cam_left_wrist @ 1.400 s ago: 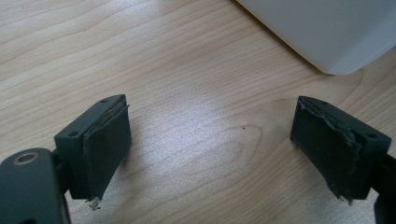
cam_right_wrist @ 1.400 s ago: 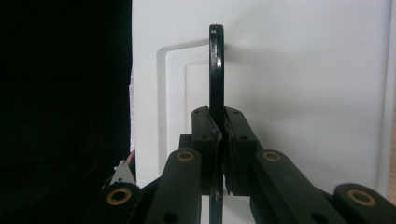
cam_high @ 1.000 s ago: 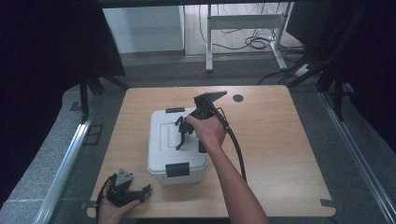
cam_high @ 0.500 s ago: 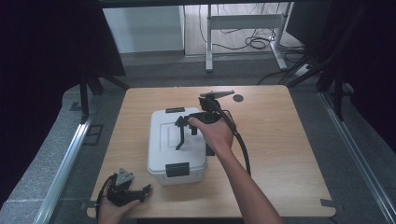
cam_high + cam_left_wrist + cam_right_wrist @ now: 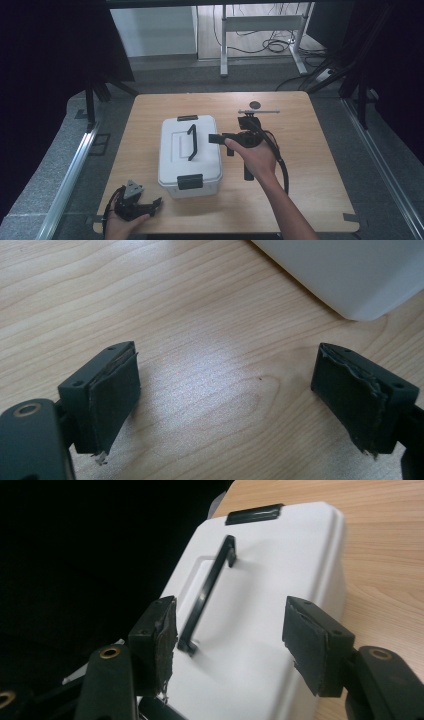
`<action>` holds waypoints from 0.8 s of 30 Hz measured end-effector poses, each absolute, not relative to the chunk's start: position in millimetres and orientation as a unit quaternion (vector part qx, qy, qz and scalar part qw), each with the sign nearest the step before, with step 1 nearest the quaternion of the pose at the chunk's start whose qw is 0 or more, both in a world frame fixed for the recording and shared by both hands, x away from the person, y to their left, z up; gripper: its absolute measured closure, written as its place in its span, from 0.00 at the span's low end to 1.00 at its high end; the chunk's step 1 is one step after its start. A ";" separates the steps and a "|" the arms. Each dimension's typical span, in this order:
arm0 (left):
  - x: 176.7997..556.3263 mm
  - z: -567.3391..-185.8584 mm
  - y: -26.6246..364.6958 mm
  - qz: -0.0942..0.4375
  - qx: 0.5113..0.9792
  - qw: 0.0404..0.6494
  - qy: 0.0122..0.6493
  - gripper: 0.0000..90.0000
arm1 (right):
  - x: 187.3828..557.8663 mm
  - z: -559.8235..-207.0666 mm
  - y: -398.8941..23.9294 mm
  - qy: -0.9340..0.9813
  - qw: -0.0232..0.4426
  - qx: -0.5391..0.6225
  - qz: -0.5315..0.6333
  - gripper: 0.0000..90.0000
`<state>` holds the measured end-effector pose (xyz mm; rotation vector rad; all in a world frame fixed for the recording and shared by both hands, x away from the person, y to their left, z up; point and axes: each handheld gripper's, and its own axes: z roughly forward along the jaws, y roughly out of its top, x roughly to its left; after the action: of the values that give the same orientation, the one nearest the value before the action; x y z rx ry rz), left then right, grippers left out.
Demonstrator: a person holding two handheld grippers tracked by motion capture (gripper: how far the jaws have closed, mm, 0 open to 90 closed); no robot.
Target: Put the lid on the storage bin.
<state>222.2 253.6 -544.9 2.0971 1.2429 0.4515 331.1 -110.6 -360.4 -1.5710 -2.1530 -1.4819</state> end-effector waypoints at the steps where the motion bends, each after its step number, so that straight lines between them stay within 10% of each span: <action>1: 222.3 -544.9 253.7 0.172 0.800 0.325 0.474 0.13 | 328.6 -362.3 -115.8 -0.705 0.043 -0.513 -0.488 0.43; 24: 224.7 -544.9 253.5 0.173 0.799 0.325 0.476 0.14 | 282.6 -428.8 -217.1 -0.693 0.036 -0.530 -0.488 0.42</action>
<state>224.7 253.5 -544.9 2.0940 1.2472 0.4546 282.6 -217.1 -428.8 -1.6270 -2.1276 -1.4992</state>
